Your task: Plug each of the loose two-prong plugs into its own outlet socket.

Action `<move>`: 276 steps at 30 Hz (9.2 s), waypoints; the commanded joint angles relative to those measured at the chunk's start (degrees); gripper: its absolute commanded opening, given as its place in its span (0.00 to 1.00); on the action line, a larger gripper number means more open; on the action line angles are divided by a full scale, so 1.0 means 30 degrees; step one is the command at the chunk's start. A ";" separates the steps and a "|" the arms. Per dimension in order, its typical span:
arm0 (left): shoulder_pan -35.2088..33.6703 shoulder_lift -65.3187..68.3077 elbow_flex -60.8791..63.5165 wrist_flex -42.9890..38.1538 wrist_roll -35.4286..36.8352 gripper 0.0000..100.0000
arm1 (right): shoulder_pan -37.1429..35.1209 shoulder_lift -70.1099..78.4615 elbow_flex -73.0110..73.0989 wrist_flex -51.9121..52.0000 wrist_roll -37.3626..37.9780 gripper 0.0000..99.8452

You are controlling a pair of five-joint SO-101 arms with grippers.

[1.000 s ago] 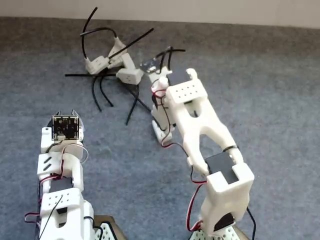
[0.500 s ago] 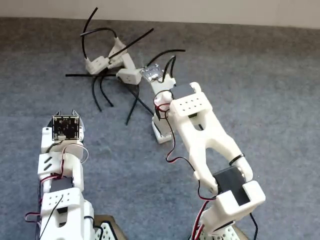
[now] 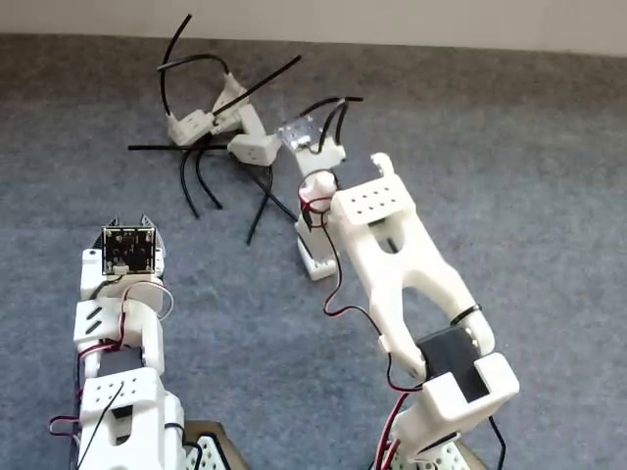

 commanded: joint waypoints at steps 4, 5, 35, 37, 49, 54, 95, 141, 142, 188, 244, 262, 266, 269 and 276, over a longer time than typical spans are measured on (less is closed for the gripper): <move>0.0015 -0.0278 0.0308 0.0088 0.0000 0.13 | -0.0278 -0.0923 0.0718 -0.1128 -0.0352 0.01; 0.0015 -0.0278 0.0308 0.0088 0.0000 0.13 | -0.0337 -0.0952 0.0718 -0.1099 -0.0352 0.01; 0.0015 -0.0278 0.0308 0.0088 0.0000 0.13 | 0.0103 -0.0894 0.0689 -0.1568 0.0117 0.01; 0.0015 -0.0278 0.0308 0.0088 0.0000 0.13 | 0.0073 -0.0923 0.0689 -0.1568 0.0059 0.01; 0.0015 -0.0278 0.0308 0.0088 0.0000 0.13 | -0.0513 -0.0894 0.0864 -0.1773 -0.0527 0.01; 0.0015 -0.0278 0.0308 0.0088 0.0000 0.13 | -0.0249 -0.0542 0.0894 -0.1832 -0.0498 0.01; 0.0015 -0.0278 0.0308 0.0088 0.0000 0.13 | -0.1949 0.1744 0.2505 -0.4381 0.0498 0.20; 0.0044 -0.0278 0.0308 0.0088 0.0000 0.13 | 0.7077 1.2088 -1.1033 -1.7304 0.2696 0.03; 0.0044 -0.0278 0.0308 0.0059 0.0000 0.13 | 0.7194 1.2908 -1.1853 -1.7275 0.2081 0.03; 0.6549 -1.4139 -1.9502 1.5766 0.0059 0.13 | 1.0330 -0.0132 -3.5795 0.3121 -0.2198 0.30; 0.7048 -1.4198 -1.1531 2.6725 -0.0088 0.13 | 0.6374 -3.5502 1.7744 -0.1070 -0.0762 0.30; 0.3707 -1.4198 -0.4586 2.3707 0.1143 0.02 | 0.3502 -3.5531 2.6300 -0.3033 0.0879 0.01; 0.3678 -1.4198 -0.2593 2.3707 0.3956 0.01 | 0.3150 -3.5560 2.6857 -0.2974 0.0879 0.01; 0.3179 -1.4198 -0.1568 2.3678 0.4777 0.01 | 0.3150 -3.5560 2.8205 -0.2916 0.0879 0.01; 0.2037 -1.4198 0.0454 2.3853 0.4806 0.01 | 0.3238 -3.5560 3.0198 -0.2857 0.0850 0.01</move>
